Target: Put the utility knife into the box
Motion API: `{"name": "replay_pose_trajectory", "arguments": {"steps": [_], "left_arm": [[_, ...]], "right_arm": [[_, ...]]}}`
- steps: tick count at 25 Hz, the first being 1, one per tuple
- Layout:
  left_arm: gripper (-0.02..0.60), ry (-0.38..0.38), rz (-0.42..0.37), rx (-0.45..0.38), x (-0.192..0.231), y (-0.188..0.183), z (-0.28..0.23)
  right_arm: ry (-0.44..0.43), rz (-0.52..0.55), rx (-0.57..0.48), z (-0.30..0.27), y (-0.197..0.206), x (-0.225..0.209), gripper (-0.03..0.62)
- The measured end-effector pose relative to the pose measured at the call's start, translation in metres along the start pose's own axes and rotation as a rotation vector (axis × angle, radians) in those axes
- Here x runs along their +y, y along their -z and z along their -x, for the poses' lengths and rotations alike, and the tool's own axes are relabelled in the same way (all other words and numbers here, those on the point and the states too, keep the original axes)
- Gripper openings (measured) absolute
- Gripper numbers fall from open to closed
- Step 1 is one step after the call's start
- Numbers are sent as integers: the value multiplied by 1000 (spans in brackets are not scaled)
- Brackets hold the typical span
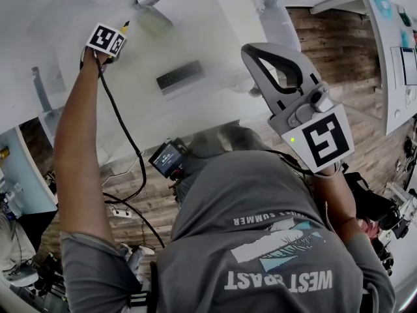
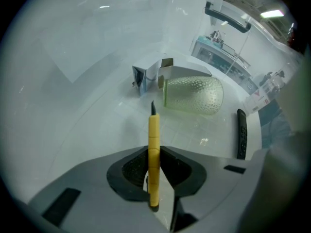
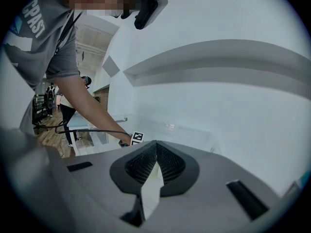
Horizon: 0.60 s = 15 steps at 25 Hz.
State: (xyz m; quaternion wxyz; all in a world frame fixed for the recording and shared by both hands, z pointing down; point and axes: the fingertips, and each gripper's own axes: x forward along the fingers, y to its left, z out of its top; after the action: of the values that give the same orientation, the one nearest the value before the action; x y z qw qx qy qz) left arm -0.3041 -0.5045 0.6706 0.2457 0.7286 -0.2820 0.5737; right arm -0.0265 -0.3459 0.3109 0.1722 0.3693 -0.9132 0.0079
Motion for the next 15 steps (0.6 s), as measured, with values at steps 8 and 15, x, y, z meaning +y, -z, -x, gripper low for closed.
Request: {"name": "replay_pose_trajectory", "arguments": {"steps": [8, 15], "left_arm": [[137, 20, 3, -12, -10, 1, 21], [138, -88, 19, -171, -5, -19, 88]], "right_arm": [[-17, 8, -30, 11, -6, 3, 11], [-46, 14, -79, 25, -16, 7, 11]]}}
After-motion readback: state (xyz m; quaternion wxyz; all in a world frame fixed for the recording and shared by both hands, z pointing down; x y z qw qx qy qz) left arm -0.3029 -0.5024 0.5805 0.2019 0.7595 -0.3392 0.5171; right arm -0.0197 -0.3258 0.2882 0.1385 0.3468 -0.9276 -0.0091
